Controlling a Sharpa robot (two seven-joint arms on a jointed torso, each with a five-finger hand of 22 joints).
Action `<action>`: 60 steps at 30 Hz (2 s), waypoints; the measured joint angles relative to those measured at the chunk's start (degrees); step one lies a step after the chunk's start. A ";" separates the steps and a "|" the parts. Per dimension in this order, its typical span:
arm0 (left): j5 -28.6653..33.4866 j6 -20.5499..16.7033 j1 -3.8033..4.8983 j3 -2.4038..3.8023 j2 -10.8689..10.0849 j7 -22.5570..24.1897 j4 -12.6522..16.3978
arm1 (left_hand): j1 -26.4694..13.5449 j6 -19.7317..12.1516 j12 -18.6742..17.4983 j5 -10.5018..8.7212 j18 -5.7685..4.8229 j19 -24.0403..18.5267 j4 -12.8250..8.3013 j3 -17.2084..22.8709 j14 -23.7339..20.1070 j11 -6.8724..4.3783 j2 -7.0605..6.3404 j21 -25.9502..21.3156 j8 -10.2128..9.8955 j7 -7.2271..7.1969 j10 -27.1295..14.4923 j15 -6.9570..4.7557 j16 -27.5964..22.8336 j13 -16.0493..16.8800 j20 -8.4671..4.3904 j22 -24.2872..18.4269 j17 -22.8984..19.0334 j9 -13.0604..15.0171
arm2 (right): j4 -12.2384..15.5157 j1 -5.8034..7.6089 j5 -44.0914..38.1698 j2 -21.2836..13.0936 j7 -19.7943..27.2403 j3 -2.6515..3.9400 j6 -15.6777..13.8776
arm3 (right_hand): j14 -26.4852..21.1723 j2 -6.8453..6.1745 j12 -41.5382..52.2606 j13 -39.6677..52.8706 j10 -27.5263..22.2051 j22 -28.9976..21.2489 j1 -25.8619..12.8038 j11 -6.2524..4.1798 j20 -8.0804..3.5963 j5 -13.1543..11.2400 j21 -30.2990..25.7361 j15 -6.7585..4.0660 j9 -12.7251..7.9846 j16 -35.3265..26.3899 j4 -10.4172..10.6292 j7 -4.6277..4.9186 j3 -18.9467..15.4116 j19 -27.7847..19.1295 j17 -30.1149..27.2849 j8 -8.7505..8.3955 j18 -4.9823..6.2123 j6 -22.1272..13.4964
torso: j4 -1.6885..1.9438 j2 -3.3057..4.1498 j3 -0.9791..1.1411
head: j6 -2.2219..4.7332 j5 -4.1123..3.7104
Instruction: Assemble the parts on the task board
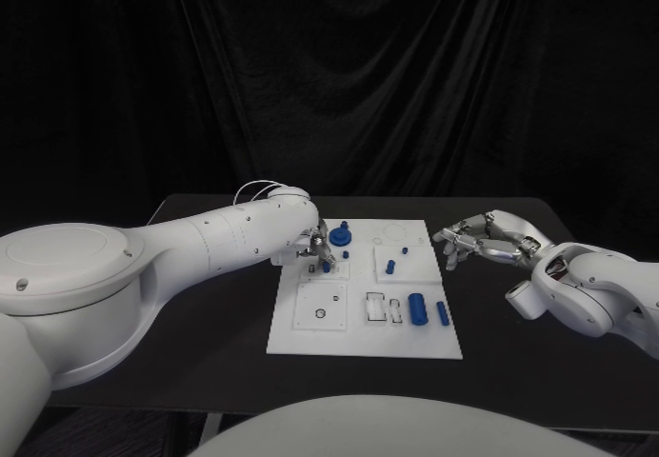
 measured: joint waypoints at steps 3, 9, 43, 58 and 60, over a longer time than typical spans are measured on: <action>-0.01 -0.07 0.00 0.01 -0.06 0.04 0.16 | -0.61 0.58 0.00 0.10 0.00 0.00 -0.67 2.25 0.21 0.00 -0.89 -0.18 -0.18 -0.02 0.00 -0.21 0.00 0.00 0.00 0.00 0.00 -0.12 | -0.03 0.00 0.00 0.06 -0.16 0.00 0.09 | -0.18 -0.01 0.00 0.00 -0.20 0.00 0.01 0.20 0.00 0.00 0.00 0.18 0.00 0.00 -0.15 0.00 0.15 0.00 0.00 0.00 0.00 0.00 | 0.00 0.00 0.00 | 0.00 0.01; 0.01 -0.28 0.00 0.01 -0.55 0.11 0.82 | -2.13 0.94 0.00 2.71 0.00 0.00 -2.10 6.67 0.22 -0.21 -2.41 -0.18 -0.46 0.02 0.21 -0.21 0.00 0.00 0.00 0.00 0.00 -0.08 | -0.11 -0.01 0.00 0.08 -0.46 0.00 0.24 | -0.18 -0.21 -0.22 -0.05 -0.20 -0.06 0.21 0.20 0.00 0.00 0.00 0.18 0.00 0.00 -0.15 0.00 0.15 0.00 -0.05 0.00 0.00 0.00 | 0.00 -0.01 0.00 | 0.00 0.02; 0.05 -26.51 -0.21 -0.12 -11.49 2.97 16.42 | -6.07 2.12 0.00 3.28 -0.02 -0.21 -3.99 14.28 0.21 -0.57 -5.70 -1.23 0.45 -0.12 0.27 -0.61 0.00 0.00 -0.61 0.00 0.00 2.76 | -0.46 -0.14 0.00 -0.28 -1.26 0.00 0.54 | -0.18 -0.22 -0.22 -0.11 -0.20 -0.10 0.21 0.20 0.00 0.00 0.00 0.18 -0.03 -0.26 0.01 0.00 0.31 0.00 -0.10 0.00 0.00 0.00 | 0.04 -0.11 0.00 | 0.00 -0.52; 0.05 -30.44 -2.31 -0.13 -11.22 3.53 15.85 | -6.61 1.98 0.00 2.49 -0.01 -0.42 -2.89 14.06 0.21 -0.56 -5.62 -1.76 0.44 -0.23 0.27 -0.61 0.00 0.00 -0.81 -0.01 0.00 3.09 | -0.12 -0.15 0.00 -0.82 -1.35 0.00 0.53 | -0.38 -0.22 -0.22 -0.17 -0.20 -0.09 0.21 0.20 0.20 0.00 0.00 0.38 -0.09 -0.25 0.01 0.00 0.31 -0.20 -0.16 0.00 0.00 0.00 | 0.04 -0.01 0.02 | 0.00 -0.37; 0.06 -30.69 -2.82 -0.14 -11.22 3.55 15.85 | -6.61 1.97 0.00 2.49 -0.01 -0.41 -2.85 14.10 0.21 -0.56 -5.63 -1.76 0.44 -0.23 0.27 -0.61 0.00 0.00 -0.81 -0.01 0.00 3.07 | -0.07 -0.15 0.00 -0.87 -1.36 0.00 0.53 | -0.38 -0.22 -0.22 -0.17 -0.20 -0.09 0.21 0.20 0.20 0.00 0.00 0.38 -0.08 -0.25 0.01 0.00 0.31 -0.20 -0.16 0.00 0.00 0.00 | 0.00 0.00 0.02 | 0.00 -0.37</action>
